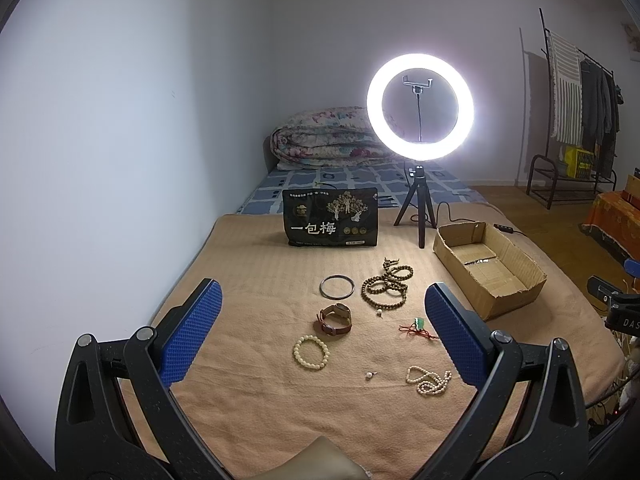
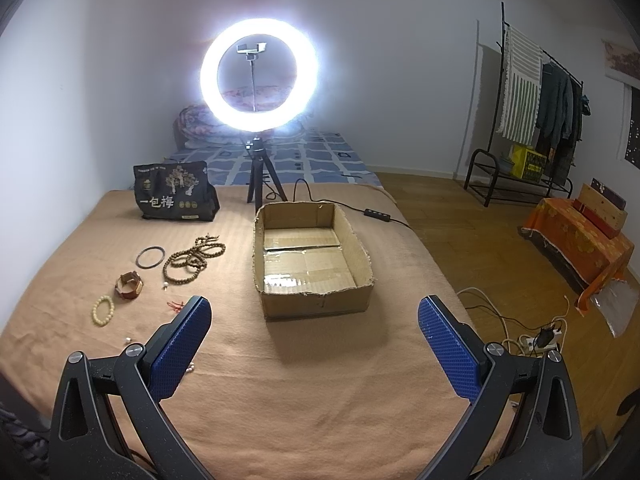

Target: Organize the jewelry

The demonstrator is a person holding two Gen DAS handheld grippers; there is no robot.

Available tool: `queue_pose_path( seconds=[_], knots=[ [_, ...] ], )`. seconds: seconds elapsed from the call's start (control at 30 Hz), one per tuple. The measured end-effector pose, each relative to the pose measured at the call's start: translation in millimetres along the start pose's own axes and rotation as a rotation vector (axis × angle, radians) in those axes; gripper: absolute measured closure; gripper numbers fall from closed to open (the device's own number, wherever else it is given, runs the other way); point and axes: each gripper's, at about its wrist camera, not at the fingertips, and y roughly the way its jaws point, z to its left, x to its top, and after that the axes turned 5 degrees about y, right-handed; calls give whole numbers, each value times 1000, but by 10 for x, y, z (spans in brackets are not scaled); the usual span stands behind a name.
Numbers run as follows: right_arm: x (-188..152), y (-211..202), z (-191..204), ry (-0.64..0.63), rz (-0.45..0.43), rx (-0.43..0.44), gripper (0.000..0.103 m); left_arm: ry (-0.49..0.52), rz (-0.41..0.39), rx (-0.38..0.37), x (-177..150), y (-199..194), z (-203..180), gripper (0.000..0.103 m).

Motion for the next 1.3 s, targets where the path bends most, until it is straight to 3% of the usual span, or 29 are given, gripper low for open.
queue_pose_path(
  seconds=[0.87,1.3],
  knots=[
    [-3,238,104,-9,51,14,1,25,95,12,-76,451,-62,0],
    [-66,537,310,-71,127,53,1,-20,207,30,-130,852,362,0]
  ],
)
